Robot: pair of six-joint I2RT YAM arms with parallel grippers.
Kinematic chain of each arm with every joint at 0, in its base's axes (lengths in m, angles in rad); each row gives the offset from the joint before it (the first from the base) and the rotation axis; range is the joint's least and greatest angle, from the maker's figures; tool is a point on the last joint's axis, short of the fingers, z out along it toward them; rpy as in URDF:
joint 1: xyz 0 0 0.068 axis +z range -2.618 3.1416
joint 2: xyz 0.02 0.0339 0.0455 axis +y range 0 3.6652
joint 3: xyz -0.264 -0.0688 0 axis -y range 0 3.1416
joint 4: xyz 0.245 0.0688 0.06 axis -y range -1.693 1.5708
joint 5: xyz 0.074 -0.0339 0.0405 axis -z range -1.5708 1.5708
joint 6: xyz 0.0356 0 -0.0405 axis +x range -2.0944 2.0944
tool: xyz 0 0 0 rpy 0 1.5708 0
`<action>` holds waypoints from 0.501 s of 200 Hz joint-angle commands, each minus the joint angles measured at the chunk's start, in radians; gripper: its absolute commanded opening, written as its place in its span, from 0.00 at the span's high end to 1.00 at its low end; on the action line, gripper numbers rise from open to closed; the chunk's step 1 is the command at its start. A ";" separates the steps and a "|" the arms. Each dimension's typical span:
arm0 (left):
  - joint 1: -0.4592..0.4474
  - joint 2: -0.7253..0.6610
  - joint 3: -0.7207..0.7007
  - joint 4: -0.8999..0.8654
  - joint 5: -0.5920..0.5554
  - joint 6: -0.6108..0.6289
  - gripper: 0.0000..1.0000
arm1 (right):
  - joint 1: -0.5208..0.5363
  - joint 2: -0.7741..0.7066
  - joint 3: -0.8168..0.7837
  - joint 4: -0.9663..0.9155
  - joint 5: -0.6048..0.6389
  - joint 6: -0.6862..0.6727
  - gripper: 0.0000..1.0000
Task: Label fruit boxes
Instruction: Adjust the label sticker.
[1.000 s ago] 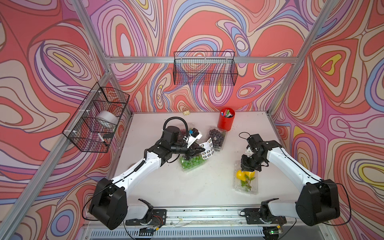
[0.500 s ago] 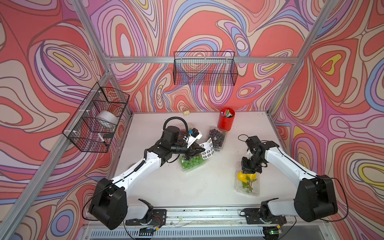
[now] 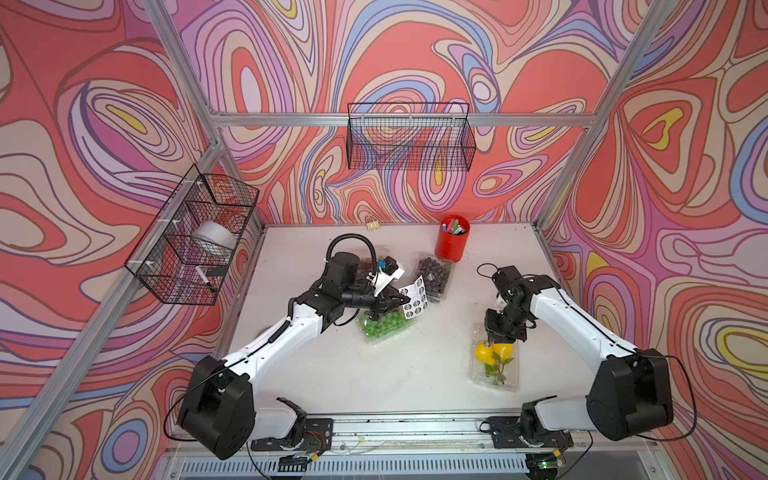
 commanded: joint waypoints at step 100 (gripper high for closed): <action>-0.005 -0.015 0.041 -0.007 0.185 0.021 1.00 | -0.005 -0.268 -0.042 0.658 -0.653 -0.413 0.58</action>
